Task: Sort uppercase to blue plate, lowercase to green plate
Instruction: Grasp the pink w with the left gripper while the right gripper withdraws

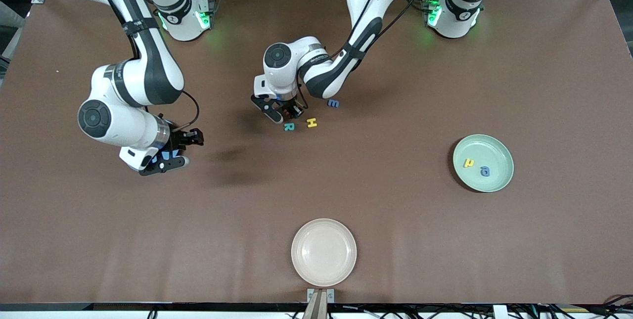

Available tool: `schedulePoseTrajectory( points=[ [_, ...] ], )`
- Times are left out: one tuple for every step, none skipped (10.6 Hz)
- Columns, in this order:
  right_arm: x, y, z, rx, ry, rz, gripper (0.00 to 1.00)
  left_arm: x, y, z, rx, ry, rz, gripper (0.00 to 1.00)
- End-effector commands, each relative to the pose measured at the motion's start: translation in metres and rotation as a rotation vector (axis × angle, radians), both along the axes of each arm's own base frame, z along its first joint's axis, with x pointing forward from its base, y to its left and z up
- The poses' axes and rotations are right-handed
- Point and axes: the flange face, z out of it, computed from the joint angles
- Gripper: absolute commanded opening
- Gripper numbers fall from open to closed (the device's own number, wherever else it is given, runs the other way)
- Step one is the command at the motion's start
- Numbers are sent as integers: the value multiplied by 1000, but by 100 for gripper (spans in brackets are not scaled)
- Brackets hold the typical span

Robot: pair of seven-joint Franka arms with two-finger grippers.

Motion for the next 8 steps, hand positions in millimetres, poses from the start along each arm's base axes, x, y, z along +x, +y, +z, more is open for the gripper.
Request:
schedulePoseTrajectory(
  points=[
    [-13, 20, 2, 14, -16, -65, 59, 27, 29, 78, 88, -14, 106, 0],
    [-19, 40, -5, 17, -51, -74, 59, 56, 60, 122, 115, 6, 160, 0],
    [-25, 55, -16, 20, -95, -94, 59, 85, 95, 155, 125, 45, 229, 0],
    [-39, 82, -35, 24, -143, -118, 59, 115, 135, 183, 138, 74, 301, 0],
    [-52, 116, -52, 20, -160, -146, 59, 142, 178, 200, 164, 102, 368, 0],
    [-60, 134, -62, -7, -158, -153, 59, 173, 226, 208, 178, 124, 422, 0],
    [-72, 156, -71, -47, -165, -126, 59, 203, 279, 206, 188, 150, 474, 0],
    [-79, 182, -75, -73, -191, -114, 59, 229, 334, 197, 189, 175, 503, 0]
  ],
)
